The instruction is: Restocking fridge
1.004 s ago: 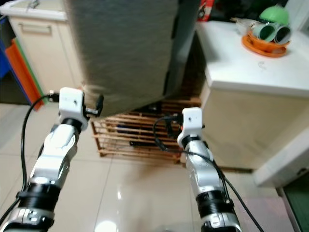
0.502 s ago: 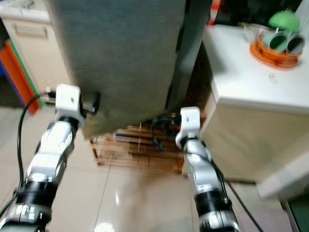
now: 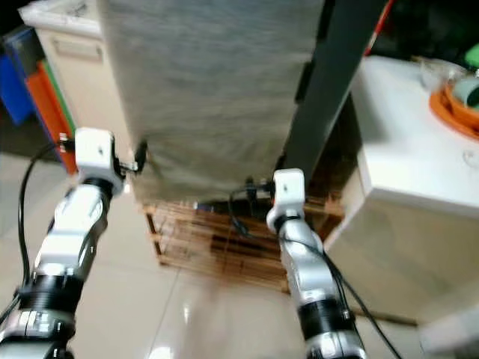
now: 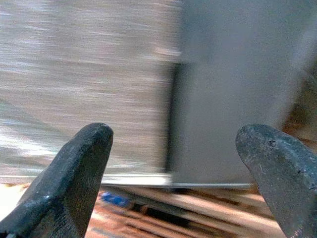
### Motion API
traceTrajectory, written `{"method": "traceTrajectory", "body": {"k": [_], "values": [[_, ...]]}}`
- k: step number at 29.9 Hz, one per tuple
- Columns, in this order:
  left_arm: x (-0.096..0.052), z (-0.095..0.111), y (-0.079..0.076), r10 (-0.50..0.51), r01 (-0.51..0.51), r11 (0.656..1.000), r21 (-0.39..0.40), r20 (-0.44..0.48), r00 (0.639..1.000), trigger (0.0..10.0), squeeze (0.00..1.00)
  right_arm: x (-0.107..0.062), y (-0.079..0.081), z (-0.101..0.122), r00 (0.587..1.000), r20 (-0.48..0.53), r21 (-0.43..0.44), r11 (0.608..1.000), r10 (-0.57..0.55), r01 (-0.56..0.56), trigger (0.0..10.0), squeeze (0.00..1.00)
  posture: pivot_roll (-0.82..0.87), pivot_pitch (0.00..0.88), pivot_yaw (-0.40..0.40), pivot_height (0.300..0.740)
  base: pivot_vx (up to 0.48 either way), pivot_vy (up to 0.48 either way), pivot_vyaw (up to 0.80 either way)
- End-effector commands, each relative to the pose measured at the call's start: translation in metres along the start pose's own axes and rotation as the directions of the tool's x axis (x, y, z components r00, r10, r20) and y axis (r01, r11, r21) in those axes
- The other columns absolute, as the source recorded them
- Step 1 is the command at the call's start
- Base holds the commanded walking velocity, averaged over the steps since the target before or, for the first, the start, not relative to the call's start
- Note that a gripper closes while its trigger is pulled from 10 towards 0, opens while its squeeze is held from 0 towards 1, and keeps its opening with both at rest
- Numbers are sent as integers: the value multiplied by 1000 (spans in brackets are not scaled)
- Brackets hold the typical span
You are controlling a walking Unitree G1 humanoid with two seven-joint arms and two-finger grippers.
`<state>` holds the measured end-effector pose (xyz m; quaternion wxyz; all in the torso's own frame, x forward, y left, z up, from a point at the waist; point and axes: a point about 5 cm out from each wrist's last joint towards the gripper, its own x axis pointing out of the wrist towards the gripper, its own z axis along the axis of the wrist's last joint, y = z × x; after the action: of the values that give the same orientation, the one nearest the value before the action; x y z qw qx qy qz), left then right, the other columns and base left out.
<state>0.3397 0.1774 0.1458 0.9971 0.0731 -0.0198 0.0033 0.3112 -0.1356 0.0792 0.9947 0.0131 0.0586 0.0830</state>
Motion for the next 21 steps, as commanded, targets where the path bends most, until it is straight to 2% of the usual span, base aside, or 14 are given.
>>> {"method": "traceTrajectory", "body": {"k": [1,4,11,21], "values": [[2,2,-4,1,-1,1000,12,5,1000,10000,0,-1,-6,2,1000,1,1,1000,-16,16,10000,0,56,0,-51,740,364,0,0],[3,0,0,47,-46,999,24,-10,999,10000,0,-2,-5,0,1000,-6,0,1000,-12,12,10000,0,62,0,-53,740,0,0,0],[2,-1,-1,44,-43,994,102,-8,999,10000,0,-1,-4,0,1000,-10,-3,1000,-5,5,10000,0,72,0,-53,740,0,0,0],[0,-4,-8,5,-3,996,85,-15,1000,10000,0,-1,0,-2,1000,-15,1,1000,10,-10,10000,0,81,0,-54,740,0,0,0]]}}
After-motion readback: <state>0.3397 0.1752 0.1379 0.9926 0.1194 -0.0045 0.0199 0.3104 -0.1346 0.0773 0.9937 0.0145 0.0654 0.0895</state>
